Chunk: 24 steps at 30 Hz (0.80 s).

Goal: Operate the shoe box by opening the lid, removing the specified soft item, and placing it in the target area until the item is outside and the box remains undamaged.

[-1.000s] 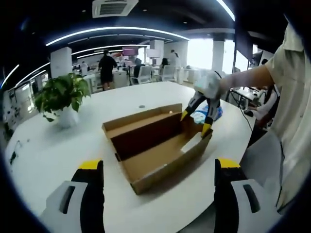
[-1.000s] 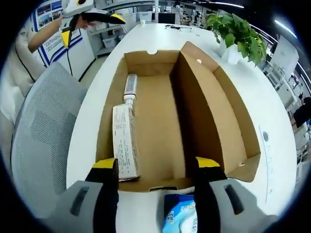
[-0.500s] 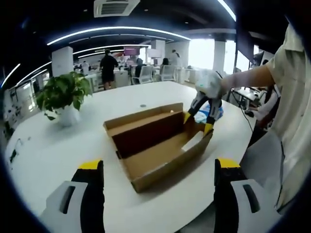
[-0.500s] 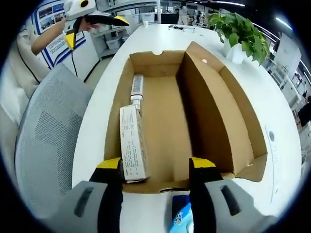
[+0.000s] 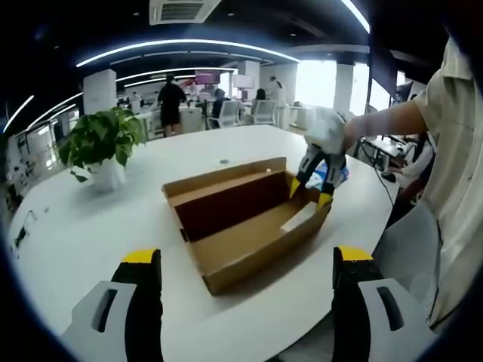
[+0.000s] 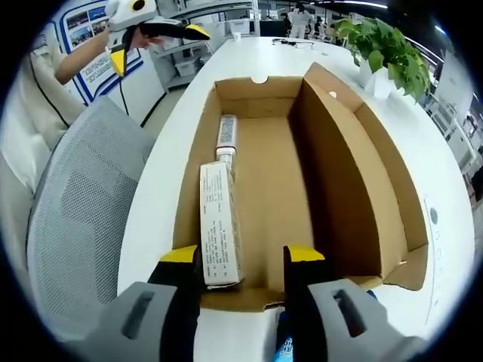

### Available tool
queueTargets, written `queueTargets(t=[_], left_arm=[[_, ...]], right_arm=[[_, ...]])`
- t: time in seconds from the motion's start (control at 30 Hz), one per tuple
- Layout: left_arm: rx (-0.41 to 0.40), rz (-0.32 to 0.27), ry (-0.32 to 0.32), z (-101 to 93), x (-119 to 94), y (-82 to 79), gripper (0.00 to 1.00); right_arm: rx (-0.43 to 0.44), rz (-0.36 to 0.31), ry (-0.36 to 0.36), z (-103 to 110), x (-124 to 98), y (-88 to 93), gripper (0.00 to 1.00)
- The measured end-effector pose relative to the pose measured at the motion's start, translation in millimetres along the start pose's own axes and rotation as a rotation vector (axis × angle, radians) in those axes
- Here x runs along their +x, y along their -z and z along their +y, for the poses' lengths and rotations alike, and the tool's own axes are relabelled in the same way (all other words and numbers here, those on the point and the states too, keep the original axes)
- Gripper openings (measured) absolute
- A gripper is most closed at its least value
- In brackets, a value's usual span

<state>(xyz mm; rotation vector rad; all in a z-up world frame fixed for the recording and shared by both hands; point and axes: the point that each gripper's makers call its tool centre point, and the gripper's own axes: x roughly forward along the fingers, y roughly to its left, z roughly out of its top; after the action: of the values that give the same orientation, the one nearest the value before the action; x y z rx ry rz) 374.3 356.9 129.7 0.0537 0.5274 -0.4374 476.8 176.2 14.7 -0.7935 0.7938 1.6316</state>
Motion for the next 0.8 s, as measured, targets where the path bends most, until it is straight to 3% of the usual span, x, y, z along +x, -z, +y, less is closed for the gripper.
queueTargets(t=[0.23, 0.6, 0.8], left_arm=[[-0.005, 0.005, -0.005, 0.7, 0, 3.0, 0.96], [-0.019, -0.002, -0.001, -3.1, 4, 4.5, 0.96], [-0.019, 0.001, 0.006, -5.5, 5, 6.2, 0.96]], right_arm=[[-0.021, 0.008, -0.033, 9, 8, 1.1, 0.19], [-0.035, 0.000, -0.036, 14, 9, -1.0, 0.16], [0.077, -0.018, -0.039, 16, 4, -8.4, 0.15]])
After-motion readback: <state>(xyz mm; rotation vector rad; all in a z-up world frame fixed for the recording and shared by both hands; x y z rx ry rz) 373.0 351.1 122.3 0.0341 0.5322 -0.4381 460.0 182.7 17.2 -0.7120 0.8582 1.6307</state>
